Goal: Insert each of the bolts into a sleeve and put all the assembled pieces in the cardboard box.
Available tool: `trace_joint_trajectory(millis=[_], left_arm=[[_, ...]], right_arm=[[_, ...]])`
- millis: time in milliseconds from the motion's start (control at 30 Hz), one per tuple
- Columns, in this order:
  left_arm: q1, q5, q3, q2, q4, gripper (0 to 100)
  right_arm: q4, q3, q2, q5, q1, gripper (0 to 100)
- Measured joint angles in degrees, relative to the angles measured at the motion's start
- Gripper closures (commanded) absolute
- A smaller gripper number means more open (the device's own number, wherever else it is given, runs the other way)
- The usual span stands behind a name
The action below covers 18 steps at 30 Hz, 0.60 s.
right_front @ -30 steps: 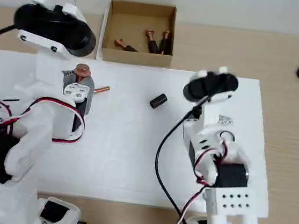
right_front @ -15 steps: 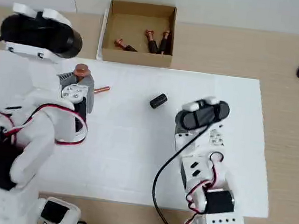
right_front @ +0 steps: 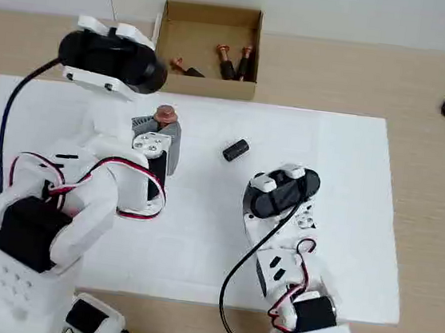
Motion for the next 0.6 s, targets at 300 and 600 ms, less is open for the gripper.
trace_joint_trajectory(millis=[300,600], left_arm=[[2.5,-2.5,4.3,-10.7,-4.9,99],[2.5,-4.7,22.1,-18.6,-16.5,99]], right_arm=[[0.0,2.0,-5.2,-5.7,-2.3,99.5],[0.0,4.2,-8.6,-5.9,-7.5,99.5]])
